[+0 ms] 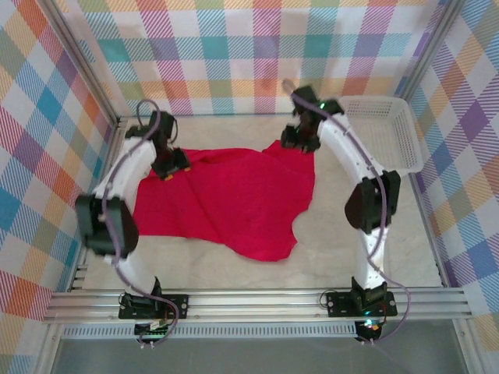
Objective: Fold the inside-out t-shirt
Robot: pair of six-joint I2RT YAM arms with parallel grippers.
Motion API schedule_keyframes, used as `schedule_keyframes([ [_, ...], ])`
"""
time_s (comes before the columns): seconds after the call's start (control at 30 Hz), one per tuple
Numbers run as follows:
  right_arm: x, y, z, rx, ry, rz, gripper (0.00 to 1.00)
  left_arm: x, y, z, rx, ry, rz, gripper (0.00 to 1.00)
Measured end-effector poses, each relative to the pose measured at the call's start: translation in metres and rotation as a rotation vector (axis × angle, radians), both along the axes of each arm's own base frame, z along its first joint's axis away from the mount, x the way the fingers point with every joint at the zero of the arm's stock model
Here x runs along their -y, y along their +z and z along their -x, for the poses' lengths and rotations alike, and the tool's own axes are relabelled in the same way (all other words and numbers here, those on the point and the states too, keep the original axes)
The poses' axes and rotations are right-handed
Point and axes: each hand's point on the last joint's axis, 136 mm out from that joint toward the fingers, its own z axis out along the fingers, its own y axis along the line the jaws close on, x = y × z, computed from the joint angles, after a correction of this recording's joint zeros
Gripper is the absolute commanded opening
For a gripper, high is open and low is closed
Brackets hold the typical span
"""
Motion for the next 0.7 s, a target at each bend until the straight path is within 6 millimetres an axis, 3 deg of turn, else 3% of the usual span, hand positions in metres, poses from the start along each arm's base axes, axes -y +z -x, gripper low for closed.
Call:
schedule_keyframes([
  [0.1,-0.027,-0.034,0.08,-0.101,0.127,-0.018,0.58,0.011,-0.006,0.044,0.028,-0.033,0.037,0.51],
  [0.23,-0.031,-0.071,0.155,-0.212,0.183,-0.061,0.66,0.016,-0.055,0.077,-0.064,-0.02,0.079,0.5],
  [0.33,-0.031,-0.096,0.185,-0.274,0.186,-0.067,0.67,0.029,-0.086,0.104,-0.131,-0.046,0.094,0.5],
  [0.43,-0.031,-0.118,0.207,-0.332,0.18,-0.07,0.67,0.04,-0.1,0.121,-0.157,-0.071,0.1,0.49],
  [0.5,-0.032,-0.128,0.219,-0.365,0.175,-0.076,0.67,0.043,-0.104,0.121,-0.156,-0.073,0.102,0.49],
  [0.57,-0.037,-0.132,0.225,-0.379,0.17,-0.093,0.52,0.043,-0.108,0.119,-0.152,-0.06,0.104,0.49],
  [0.63,-0.045,-0.134,0.224,-0.381,0.164,-0.118,0.23,0.042,-0.115,0.116,-0.156,-0.05,0.095,0.49],
  [0.67,-0.047,-0.135,0.223,-0.38,0.158,-0.126,0.13,0.041,-0.119,0.116,-0.163,-0.047,0.086,0.43],
  [0.7,-0.049,-0.136,0.221,-0.381,0.149,-0.13,0.03,0.039,-0.124,0.116,-0.175,-0.04,0.072,0.26],
])
